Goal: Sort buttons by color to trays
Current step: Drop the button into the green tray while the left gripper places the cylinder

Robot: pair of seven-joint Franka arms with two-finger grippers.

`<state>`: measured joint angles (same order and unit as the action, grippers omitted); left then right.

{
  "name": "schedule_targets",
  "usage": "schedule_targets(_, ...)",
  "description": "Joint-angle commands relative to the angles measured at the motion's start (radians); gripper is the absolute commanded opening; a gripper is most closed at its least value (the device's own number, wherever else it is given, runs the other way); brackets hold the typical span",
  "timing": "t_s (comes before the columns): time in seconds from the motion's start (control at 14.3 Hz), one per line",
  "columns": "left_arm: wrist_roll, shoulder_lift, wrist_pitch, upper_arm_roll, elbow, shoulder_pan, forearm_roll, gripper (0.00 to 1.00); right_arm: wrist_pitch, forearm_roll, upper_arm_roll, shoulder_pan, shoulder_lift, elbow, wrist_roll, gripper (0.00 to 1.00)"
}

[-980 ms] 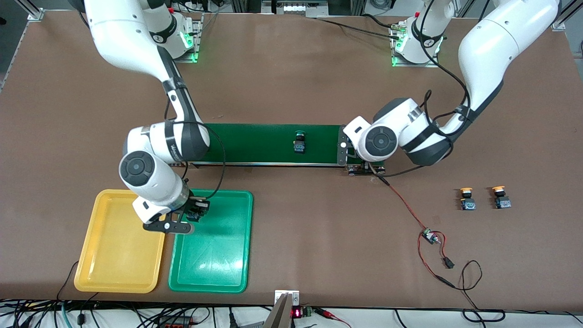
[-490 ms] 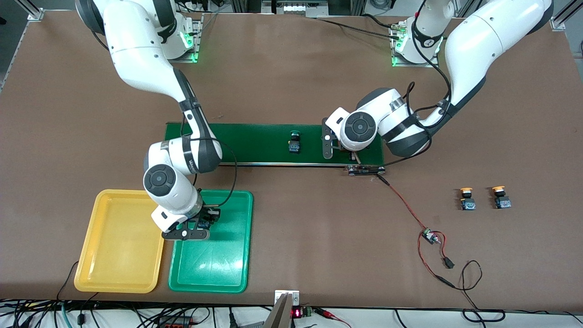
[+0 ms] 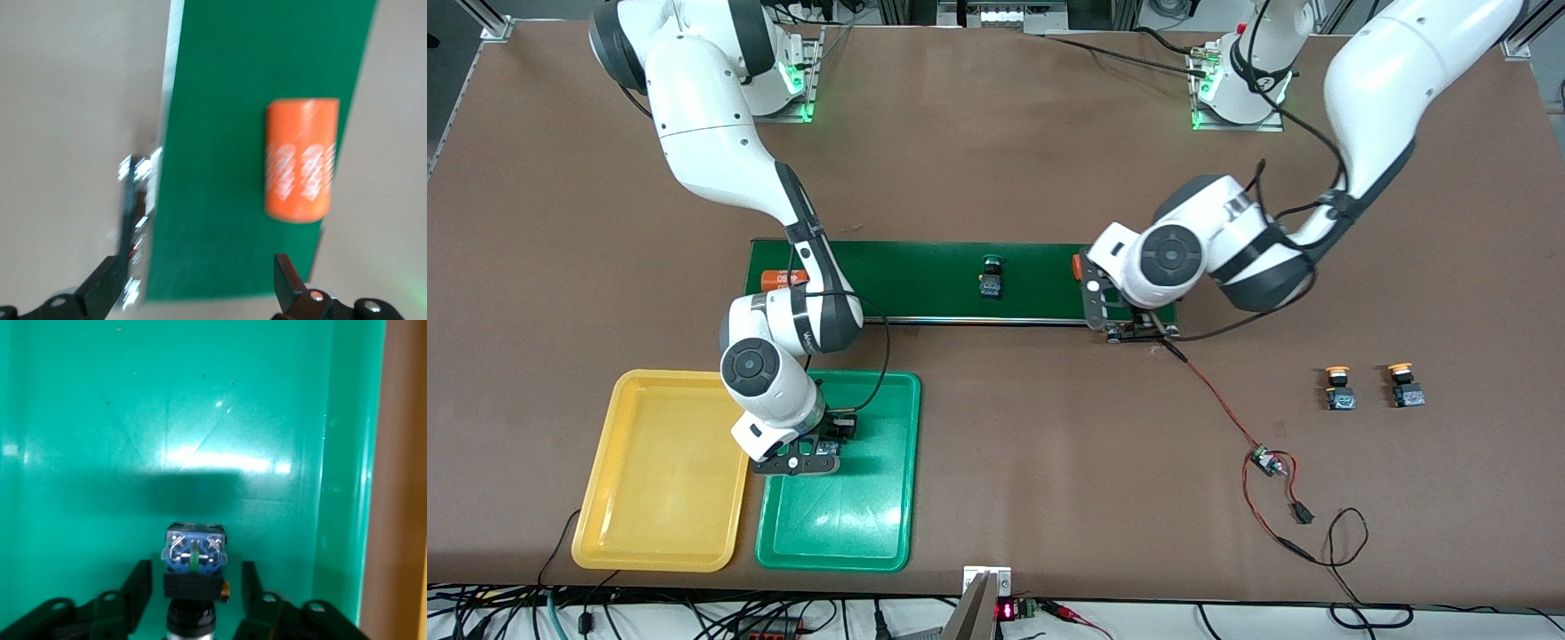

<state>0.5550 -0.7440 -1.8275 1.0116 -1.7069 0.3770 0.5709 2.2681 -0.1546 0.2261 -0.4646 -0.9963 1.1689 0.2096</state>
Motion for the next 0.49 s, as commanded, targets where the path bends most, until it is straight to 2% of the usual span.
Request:
schedule_targets(0.0,-0.104,0.05,0.031,0.013,0.004,0.104,0.026,1.0,-0.085,-0.014,-0.004,0.001,0.086,-0.005,-0.018,1.0)
schedule_targets(0.14,-0.191,0.087,0.068,-0.024,0.055,0.125,0.026,1.0,-0.131,-0.014,-0.005,-0.023,0.122,0.006,0.002,1.0)
schedule_targets(0.42,-0.317,0.083,0.094,-0.059,0.159,0.201,0.023,1.0,-0.252,-0.017,-0.007,-0.061,0.269,0.142,0.053,1.0)
